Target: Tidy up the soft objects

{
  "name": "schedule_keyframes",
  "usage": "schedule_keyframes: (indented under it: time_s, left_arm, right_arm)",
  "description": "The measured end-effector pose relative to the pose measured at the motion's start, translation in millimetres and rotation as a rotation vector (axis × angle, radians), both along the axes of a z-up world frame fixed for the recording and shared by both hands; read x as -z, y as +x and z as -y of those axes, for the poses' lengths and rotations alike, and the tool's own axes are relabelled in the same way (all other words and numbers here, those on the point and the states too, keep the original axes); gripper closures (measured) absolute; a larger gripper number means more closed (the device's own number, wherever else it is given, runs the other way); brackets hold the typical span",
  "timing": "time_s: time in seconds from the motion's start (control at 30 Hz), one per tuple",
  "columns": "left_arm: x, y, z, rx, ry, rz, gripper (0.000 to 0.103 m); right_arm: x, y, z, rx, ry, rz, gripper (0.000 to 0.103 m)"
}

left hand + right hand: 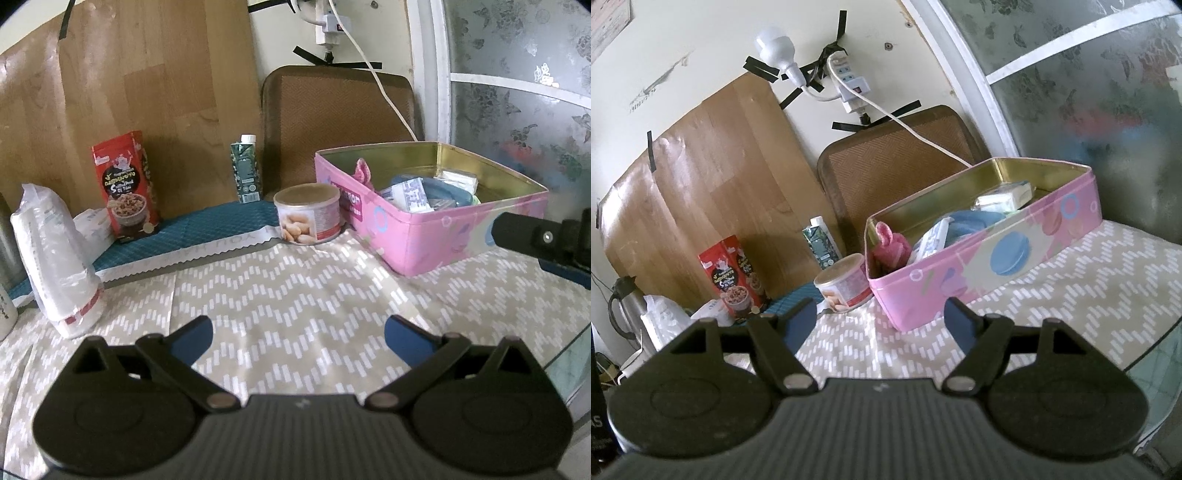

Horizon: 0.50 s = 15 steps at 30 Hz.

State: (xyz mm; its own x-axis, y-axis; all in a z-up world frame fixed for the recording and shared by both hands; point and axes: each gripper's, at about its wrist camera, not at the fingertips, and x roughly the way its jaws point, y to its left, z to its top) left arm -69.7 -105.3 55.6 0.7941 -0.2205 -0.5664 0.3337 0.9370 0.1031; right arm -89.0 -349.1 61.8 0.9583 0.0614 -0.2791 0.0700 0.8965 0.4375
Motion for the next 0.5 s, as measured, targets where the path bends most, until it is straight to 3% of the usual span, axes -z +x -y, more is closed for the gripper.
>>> schedule_keyframes:
  time_s: [0.5]
  left_arm:
    - [-4.3, 3.2, 9.1, 0.016, -0.006, -0.004, 0.0]
  right_arm:
    - [0.8, -5.3, 2.1, 0.024, -0.016, 0.007, 0.024]
